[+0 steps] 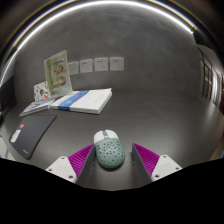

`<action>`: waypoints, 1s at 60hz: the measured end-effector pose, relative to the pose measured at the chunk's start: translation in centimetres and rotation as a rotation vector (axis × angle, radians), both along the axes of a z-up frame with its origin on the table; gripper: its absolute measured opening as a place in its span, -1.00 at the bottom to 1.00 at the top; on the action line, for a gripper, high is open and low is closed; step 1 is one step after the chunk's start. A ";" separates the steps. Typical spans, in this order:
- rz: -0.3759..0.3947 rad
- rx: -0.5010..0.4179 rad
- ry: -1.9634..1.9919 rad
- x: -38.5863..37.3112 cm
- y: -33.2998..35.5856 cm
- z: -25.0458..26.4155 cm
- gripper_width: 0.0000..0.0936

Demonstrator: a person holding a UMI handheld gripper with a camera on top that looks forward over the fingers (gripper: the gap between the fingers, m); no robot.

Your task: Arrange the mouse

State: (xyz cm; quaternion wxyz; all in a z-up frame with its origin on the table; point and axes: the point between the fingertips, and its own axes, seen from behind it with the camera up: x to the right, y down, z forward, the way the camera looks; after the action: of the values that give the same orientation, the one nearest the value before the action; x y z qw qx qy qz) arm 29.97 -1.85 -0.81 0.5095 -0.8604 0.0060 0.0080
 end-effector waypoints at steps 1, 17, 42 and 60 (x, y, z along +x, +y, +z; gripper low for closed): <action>0.006 0.002 -0.001 0.0 0.3 0.0 0.67; -0.015 0.056 -0.015 -0.3 1.5 0.4 0.06; -0.095 0.205 0.014 -4.0 -0.4 10.2 -0.05; -0.017 0.364 0.058 -31.2 0.9 18.1 -0.06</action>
State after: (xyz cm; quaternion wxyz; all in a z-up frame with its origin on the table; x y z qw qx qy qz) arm -1.20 -0.96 17.26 0.6564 -0.7534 0.0266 0.0294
